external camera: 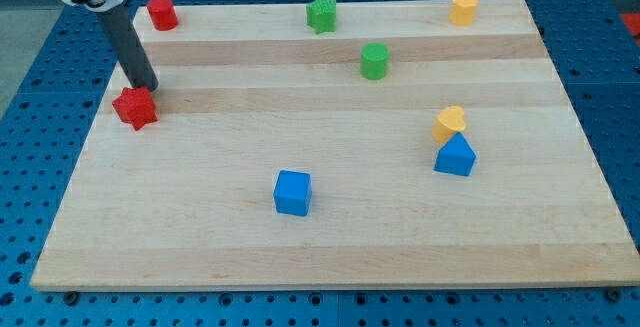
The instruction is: Move the green circle slightly down
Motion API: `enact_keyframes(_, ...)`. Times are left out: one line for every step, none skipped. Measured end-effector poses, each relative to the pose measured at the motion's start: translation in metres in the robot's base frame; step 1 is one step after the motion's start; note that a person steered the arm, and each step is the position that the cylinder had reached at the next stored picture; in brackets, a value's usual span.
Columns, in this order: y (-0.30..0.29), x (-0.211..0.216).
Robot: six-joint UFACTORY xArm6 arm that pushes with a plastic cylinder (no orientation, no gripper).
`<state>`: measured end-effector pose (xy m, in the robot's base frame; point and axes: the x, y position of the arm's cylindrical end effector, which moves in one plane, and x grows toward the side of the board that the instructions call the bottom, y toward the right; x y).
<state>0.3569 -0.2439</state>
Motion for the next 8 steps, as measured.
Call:
enact_keyframes(0.036,-0.002)
enact_keyframes(0.059,-0.003)
enact_keyframes(0.082,0.001)
enact_keyframes(0.083,-0.016)
enact_keyframes(0.102,-0.041)
enact_keyframes(0.14,-0.067)
enact_keyframes(0.182,-0.073)
enact_keyframes(0.197,-0.053)
